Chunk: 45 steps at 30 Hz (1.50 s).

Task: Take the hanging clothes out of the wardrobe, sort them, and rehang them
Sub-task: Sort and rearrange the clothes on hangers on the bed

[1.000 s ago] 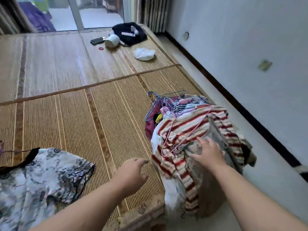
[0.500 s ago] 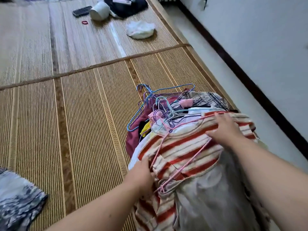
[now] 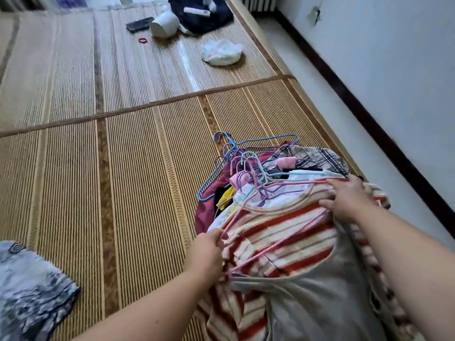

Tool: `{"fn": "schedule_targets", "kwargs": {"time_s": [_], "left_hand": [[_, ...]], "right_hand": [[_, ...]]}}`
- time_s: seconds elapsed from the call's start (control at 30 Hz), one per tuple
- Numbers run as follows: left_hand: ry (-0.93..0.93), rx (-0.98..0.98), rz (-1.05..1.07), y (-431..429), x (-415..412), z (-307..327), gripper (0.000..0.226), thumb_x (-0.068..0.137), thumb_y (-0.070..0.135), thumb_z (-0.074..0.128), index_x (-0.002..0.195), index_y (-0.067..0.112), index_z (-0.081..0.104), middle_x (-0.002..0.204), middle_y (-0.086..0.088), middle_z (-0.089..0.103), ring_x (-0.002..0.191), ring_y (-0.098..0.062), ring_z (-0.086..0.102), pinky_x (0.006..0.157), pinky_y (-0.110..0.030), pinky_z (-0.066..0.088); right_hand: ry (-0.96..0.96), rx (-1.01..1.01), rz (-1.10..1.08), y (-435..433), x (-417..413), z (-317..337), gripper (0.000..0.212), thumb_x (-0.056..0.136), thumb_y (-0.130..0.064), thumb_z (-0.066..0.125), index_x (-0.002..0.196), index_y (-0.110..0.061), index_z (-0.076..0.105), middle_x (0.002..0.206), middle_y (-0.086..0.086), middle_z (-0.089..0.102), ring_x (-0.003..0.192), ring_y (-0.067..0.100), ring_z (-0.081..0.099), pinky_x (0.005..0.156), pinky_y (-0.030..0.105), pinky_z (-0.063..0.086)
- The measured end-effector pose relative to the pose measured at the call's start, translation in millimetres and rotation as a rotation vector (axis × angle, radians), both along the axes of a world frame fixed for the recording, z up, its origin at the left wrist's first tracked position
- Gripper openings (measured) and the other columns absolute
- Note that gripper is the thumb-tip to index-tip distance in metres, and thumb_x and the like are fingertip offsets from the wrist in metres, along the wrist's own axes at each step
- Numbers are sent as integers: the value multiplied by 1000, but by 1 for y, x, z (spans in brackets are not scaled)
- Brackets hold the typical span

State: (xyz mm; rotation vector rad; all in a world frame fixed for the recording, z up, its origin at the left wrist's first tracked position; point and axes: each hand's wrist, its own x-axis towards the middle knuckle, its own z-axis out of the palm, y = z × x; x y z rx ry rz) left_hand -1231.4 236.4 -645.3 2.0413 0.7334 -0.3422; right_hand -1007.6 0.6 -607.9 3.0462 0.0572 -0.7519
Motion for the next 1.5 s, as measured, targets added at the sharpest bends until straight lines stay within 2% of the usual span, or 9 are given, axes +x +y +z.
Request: {"fn": "schedule_targets", "kwargs": {"time_s": [0.17,0.23,0.4,0.53,0.77,1.13,1.23,1.4,1.5], "left_hand": [[-160,-291,3,20,-49,60,33,94,7,50,81,32,67,66,10,57,57,-7,46,53,-18,38],[-196,-359,44,33,-80,86,26,96,7,48,88,24,67,59,9,55,47,-1,43,45,-11,34],[-270,-283,81,67,-182,147,21,95,16,52,94,30,68,73,6,64,60,-4,49,52,-14,39],[-357,-194,159,101,-281,198,26,93,15,56,90,36,70,81,17,68,74,1,60,70,-13,44],[-446,204,456,220,-512,314,22,83,20,69,66,34,65,63,10,65,57,-2,57,55,-19,40],[-351,638,929,327,-807,417,16,83,26,70,70,34,65,70,13,67,67,-5,61,56,-21,40],[-294,726,1034,357,-860,427,24,82,28,70,64,39,59,68,20,62,67,0,57,56,-21,38],[-213,770,1198,431,-912,418,12,85,23,68,76,29,62,80,3,66,84,-23,62,76,-36,50],[-163,794,1255,490,-917,405,12,85,25,68,75,29,62,79,2,65,77,-19,58,63,-28,42]], "right_hand": [[-165,149,62,16,-35,58,47,92,-49,49,136,-33,45,146,6,39,133,35,33,109,55,27],[-199,220,156,25,-50,93,27,92,-47,50,108,-31,63,116,2,58,114,31,49,99,52,38],[-164,357,308,61,-125,185,28,91,-41,55,68,-26,52,65,-9,54,69,21,52,56,29,35],[-204,414,415,103,-220,250,27,92,-40,54,67,-30,51,64,-10,54,62,9,50,52,26,33],[-204,545,610,244,-422,330,21,96,-32,50,84,-16,59,69,5,55,63,20,48,51,27,29],[-76,817,957,484,-661,330,21,93,-25,57,81,-10,65,75,11,65,67,24,55,55,23,37],[-30,833,1068,550,-712,327,23,95,-32,51,80,-16,59,73,7,60,73,26,55,73,39,43],[8,879,1094,649,-770,314,24,94,-40,48,85,-19,57,73,1,55,68,23,53,56,29,32],[32,888,1080,706,-782,290,24,95,-42,45,80,-24,50,66,-6,51,60,9,45,49,25,26]]}}
